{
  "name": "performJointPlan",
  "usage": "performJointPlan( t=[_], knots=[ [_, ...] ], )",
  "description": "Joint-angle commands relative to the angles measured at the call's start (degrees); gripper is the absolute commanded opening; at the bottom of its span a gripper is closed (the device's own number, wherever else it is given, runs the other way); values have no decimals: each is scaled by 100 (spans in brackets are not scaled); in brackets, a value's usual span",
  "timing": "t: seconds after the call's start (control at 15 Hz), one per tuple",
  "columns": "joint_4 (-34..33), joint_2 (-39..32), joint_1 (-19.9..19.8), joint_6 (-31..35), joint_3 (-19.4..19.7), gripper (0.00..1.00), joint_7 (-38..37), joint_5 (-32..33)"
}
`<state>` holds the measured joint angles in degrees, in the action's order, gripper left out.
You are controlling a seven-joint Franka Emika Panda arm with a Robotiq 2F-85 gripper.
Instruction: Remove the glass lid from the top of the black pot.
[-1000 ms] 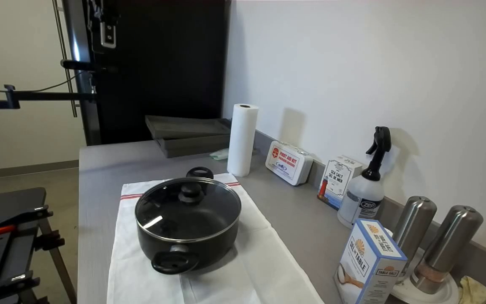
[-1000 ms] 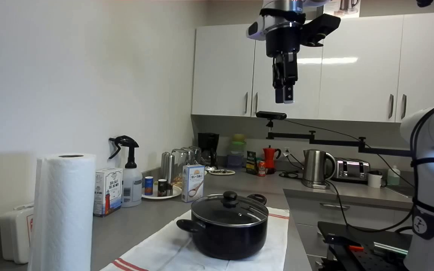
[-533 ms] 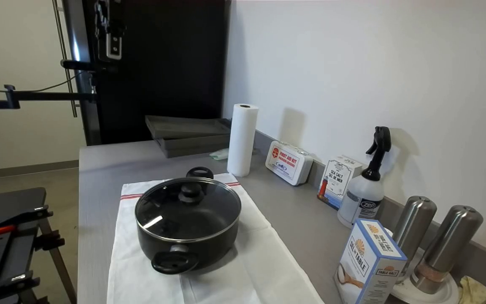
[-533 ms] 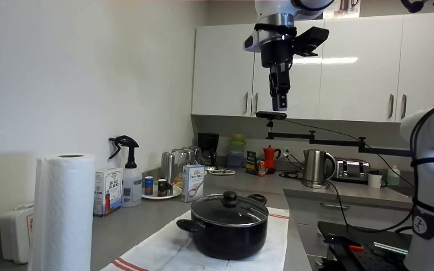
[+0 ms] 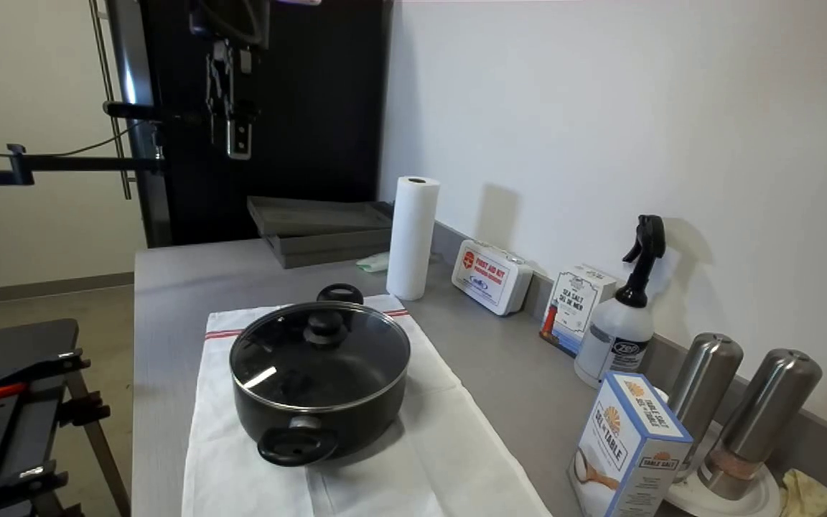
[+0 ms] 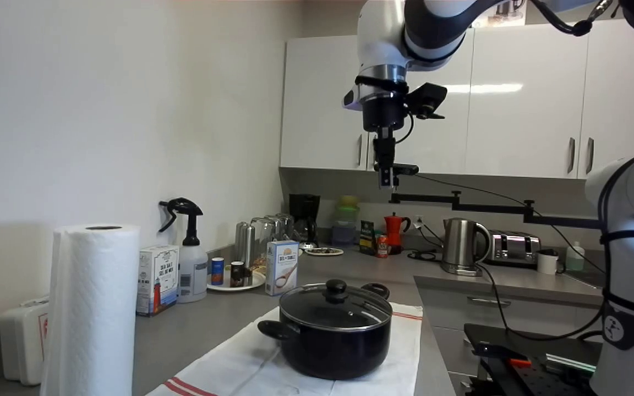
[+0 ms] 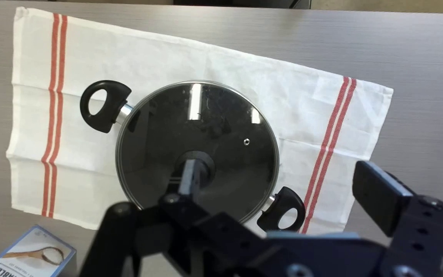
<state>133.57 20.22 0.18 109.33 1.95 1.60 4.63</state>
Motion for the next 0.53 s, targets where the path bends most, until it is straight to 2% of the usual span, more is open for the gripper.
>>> performJointPlan(
  t=[0.0, 0.47],
  knots=[
    [112, -333, -87, 556, 142, 100, 187, -185],
    [318, -1001, -240, 1584, 312, 100, 327, -303]
  ],
)
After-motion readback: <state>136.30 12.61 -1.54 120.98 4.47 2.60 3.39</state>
